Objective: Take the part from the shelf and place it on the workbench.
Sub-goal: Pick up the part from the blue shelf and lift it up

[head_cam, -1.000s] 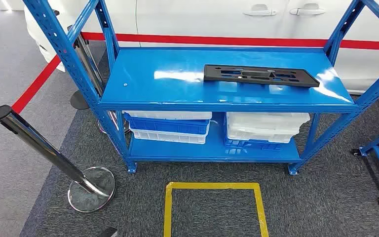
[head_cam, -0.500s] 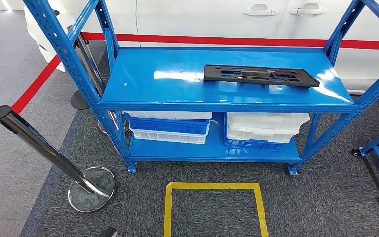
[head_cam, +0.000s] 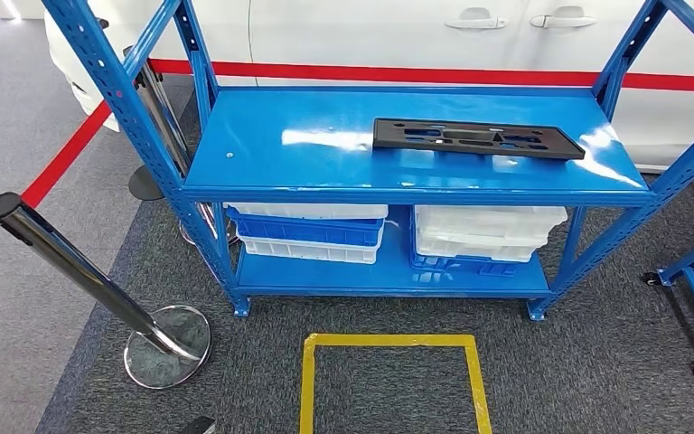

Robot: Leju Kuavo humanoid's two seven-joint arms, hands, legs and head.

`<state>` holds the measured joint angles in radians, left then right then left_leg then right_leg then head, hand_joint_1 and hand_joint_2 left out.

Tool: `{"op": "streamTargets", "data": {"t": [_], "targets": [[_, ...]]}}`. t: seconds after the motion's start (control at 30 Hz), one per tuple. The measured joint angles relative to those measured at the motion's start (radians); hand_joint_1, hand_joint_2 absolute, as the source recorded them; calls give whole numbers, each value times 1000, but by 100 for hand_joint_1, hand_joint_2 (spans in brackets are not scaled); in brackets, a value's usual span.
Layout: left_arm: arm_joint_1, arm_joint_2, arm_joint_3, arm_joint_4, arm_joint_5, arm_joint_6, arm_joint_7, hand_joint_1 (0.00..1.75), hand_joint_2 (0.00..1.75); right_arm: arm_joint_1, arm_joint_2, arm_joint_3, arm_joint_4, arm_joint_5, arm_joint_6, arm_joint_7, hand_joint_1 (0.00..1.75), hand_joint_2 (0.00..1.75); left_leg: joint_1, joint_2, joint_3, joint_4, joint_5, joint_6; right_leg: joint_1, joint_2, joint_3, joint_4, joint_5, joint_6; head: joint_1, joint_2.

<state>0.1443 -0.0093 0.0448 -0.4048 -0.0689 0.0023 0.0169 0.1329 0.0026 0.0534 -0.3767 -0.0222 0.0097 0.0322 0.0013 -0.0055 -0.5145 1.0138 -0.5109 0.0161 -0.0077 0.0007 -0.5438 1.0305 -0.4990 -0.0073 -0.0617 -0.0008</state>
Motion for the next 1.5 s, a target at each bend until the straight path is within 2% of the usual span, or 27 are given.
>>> {"op": "streamTargets", "data": {"t": [0.43,0.5,0.57,0.63,0.87,1.07,1.2,1.33,1.5], "targets": [[-63,-34,203,71,-292,-23,89,0,175,-88,-5,182,63,-99,21,132,0,175,2,6,2,0,0,0,2,8,0,0,1,1,0,0],[-74,-42,238,83,-338,-31,101,0,87,-105,-8,217,76,-114,23,149,0,175,2,7,2,0,0,0,3,9,1,0,1,1,1,0],[-85,-51,274,94,-385,-39,112,0,0,-122,-9,249,90,-128,27,166,0,87,3,9,3,0,-1,0,4,11,1,-1,1,1,1,0],[-97,-59,310,107,-430,-45,124,0,0,-138,-10,279,105,-143,31,182,0,0,3,10,4,0,-1,0,4,13,2,-1,1,1,1,0],[-124,-84,420,139,-542,-56,151,0,0,-159,-14,358,150,-211,52,205,0,0,5,12,5,0,-3,0,5,15,3,-1,1,1,1,0],[-143,-107,518,160,-599,-51,165,0,0,-152,5,369,173,-340,45,125,0,0,4,13,1,0,-3,0,4,13,2,-1,1,1,0,0],[-150,-116,569,170,-612,-47,163,0,175,-166,34,369,172,-398,13,12,0,0,4,12,1,0,-3,0,4,11,3,-1,1,1,0,0],[-150,-120,602,177,-627,-45,154,0,175,-178,30,367,138,-414,-2,-133,0,0,3,12,1,0,-3,0,4,11,3,-1,2,2,1,0],[-153,-116,612,180,-651,-53,143,0,175,-229,-43,335,91,-417,38,-226,0,0,1,12,3,1,-2,1,1,10,3,-1,3,5,0,0]]}}
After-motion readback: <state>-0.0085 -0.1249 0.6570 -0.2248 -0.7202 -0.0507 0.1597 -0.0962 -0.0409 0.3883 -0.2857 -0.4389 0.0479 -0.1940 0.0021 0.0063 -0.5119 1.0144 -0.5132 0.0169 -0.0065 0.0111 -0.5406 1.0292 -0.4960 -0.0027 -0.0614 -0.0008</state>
